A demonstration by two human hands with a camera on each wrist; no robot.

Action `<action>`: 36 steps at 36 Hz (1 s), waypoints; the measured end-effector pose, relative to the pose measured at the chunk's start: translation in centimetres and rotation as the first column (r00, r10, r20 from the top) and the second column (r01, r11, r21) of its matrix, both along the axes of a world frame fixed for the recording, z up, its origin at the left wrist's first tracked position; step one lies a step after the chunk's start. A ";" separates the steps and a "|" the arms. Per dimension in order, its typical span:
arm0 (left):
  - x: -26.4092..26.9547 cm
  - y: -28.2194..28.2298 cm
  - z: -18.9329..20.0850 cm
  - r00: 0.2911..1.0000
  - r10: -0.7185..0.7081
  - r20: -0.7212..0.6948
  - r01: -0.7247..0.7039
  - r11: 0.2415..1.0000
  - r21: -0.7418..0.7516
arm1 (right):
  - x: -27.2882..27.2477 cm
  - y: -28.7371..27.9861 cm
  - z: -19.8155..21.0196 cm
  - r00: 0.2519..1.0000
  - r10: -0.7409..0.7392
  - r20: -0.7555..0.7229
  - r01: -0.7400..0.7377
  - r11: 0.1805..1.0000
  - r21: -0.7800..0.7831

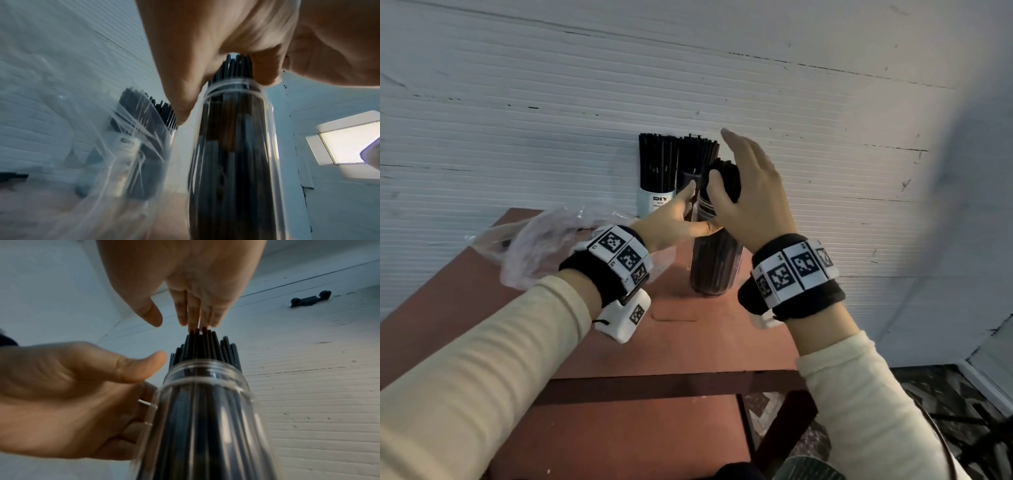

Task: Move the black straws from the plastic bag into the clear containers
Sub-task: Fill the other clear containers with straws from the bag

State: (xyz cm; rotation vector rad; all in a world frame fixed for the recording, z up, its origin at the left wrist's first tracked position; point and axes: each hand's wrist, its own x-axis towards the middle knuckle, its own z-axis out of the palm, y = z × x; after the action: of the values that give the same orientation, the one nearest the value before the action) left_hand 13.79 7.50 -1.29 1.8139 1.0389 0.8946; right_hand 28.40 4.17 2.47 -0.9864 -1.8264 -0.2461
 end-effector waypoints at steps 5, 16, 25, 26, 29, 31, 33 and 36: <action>-3.5 -0.5 1.8 0.974 0.194 -0.115 -0.162 0.958 0.236 | -1.2 -0.9 0.3 0.998 0.051 -0.037 -0.046 0.991 0.126; -13.3 -1.3 4.1 0.807 0.232 -0.543 -0.088 0.957 0.278 | -6.8 -0.1 -3.7 0.890 0.248 0.382 0.077 0.745 -0.663; -14.9 -2.7 0.0 0.652 0.310 -0.692 -0.227 0.951 0.211 | -9.7 -0.1 -5.2 0.758 0.352 0.549 0.326 0.524 -0.787; -14.9 -2.9 -0.1 0.657 0.344 -0.670 -0.261 0.938 0.226 | -9.9 0.1 -5.5 0.767 0.351 0.538 0.331 0.502 -0.799; -14.9 -3.1 0.0 0.748 0.411 -0.521 -0.376 0.909 0.178 | -10.2 1.0 -6.2 0.820 0.300 0.487 0.329 0.450 -0.830; -15.1 -3.0 0.3 0.825 0.434 -0.362 -0.410 0.900 0.145 | -10.1 1.2 -5.9 0.862 0.257 0.437 0.297 0.442 -0.847; -15.4 -3.3 1.0 0.874 0.446 -0.192 -0.430 0.895 0.119 | -9.8 1.3 -5.4 0.900 0.226 0.372 0.238 0.460 -0.855; -15.2 -4.6 2.5 0.901 0.430 0.050 -0.433 0.899 0.069 | -9.4 1.4 -4.6 0.951 0.203 0.235 0.102 0.509 -0.854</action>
State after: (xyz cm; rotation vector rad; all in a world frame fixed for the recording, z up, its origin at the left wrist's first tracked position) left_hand -1.45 2.92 1.26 1.6484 1.4353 1.2398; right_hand 19.01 5.55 -2.08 -1.6400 -2.3050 0.6989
